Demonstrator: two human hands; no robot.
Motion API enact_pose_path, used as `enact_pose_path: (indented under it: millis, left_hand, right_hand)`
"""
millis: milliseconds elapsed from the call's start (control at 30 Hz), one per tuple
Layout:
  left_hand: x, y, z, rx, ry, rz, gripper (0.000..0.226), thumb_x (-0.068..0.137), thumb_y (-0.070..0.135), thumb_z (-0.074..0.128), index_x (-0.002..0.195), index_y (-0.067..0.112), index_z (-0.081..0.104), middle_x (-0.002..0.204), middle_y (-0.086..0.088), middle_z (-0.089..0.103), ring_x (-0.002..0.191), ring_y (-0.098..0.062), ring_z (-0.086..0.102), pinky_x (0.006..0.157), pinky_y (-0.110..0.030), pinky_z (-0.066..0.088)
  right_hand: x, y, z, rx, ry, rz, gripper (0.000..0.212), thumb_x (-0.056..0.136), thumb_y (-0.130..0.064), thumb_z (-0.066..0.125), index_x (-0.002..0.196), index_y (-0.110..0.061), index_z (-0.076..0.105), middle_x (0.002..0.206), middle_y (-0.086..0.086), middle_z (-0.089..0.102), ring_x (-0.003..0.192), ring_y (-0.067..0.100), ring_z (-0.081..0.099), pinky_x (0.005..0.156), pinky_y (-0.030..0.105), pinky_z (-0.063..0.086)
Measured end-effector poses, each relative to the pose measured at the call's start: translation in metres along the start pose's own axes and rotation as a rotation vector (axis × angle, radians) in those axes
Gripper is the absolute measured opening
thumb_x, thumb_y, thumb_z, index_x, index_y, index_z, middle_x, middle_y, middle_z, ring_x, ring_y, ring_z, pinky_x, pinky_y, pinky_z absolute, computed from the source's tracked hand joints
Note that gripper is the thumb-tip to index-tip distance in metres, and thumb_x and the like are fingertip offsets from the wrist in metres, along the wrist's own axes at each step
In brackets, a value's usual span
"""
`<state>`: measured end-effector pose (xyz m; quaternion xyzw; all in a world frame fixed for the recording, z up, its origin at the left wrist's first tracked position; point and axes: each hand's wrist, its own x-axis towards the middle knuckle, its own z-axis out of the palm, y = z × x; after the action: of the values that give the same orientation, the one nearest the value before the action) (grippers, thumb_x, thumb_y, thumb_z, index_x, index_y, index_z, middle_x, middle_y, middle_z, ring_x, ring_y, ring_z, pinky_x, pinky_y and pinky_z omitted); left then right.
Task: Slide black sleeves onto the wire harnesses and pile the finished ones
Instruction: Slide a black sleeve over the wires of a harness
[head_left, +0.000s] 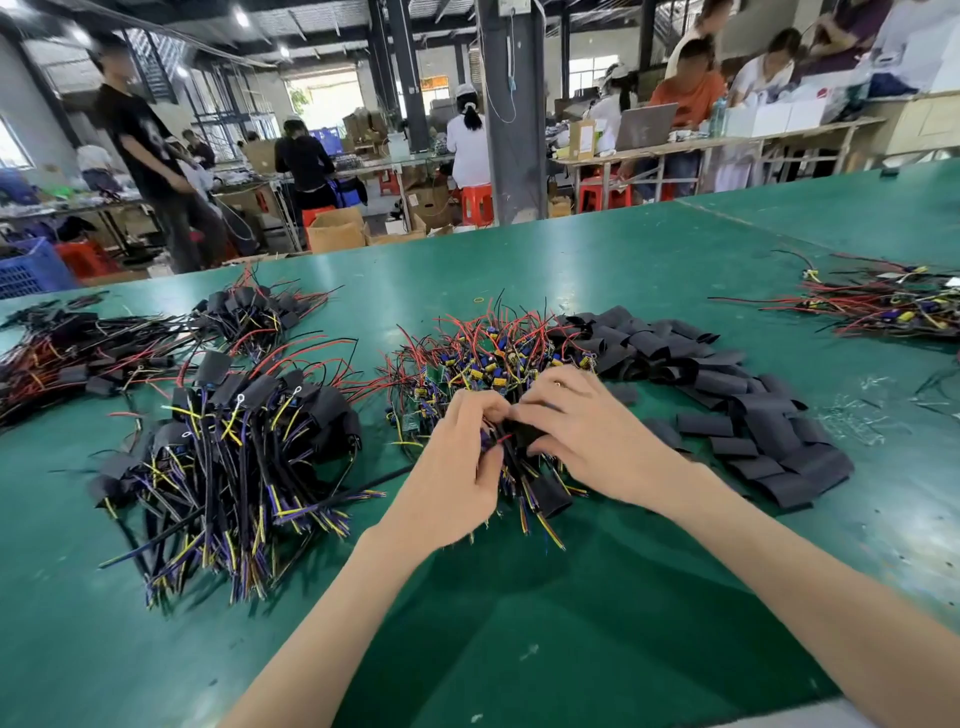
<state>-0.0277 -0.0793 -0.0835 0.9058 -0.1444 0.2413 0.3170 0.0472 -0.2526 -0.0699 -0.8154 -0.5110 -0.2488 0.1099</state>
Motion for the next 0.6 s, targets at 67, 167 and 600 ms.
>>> enact_pose_path:
  millis: [67, 167, 600]
  left_hand:
    - [-0.001, 0.0, 0.003, -0.03, -0.008, 0.031, 0.055, 0.075, -0.009, 0.045, 0.123, 0.018, 0.039, 0.112, 0.003, 0.039, 0.101, -0.001, 0.043, 0.086, -0.006, 0.033]
    - [0.0, -0.002, 0.003, -0.041, 0.036, 0.037, 0.068, 0.071, -0.016, 0.044, 0.13, 0.016, 0.037, 0.118, 0.004, 0.035, 0.102, 0.001, 0.044, 0.09, -0.005, 0.032]
    - [0.004, -0.017, -0.018, 0.287, -0.097, -0.094, 0.009, 0.087, 0.034, 0.065, 0.09, 0.026, 0.066, 0.099, 0.015, 0.054, 0.103, -0.009, 0.043, 0.088, -0.026, 0.022]
  right_hand:
    - [0.001, -0.005, 0.003, 0.021, -0.021, -0.004, 0.038, 0.081, -0.021, 0.071, 0.115, -0.005, 0.062, 0.103, 0.01, 0.062, 0.096, 0.032, 0.056, 0.086, 0.044, 0.047]
    - [0.0, -0.007, 0.004, 0.036, -0.066, 0.03, 0.038, 0.091, -0.022, 0.059, 0.123, -0.003, 0.055, 0.108, 0.014, 0.057, 0.093, 0.033, 0.053, 0.087, 0.043, 0.044]
    - [-0.005, 0.015, 0.011, 0.134, -0.054, 0.217, 0.038, 0.093, -0.014, 0.055, 0.127, 0.001, 0.046, 0.112, 0.016, 0.049, 0.098, 0.021, 0.029, 0.089, 0.032, 0.025]
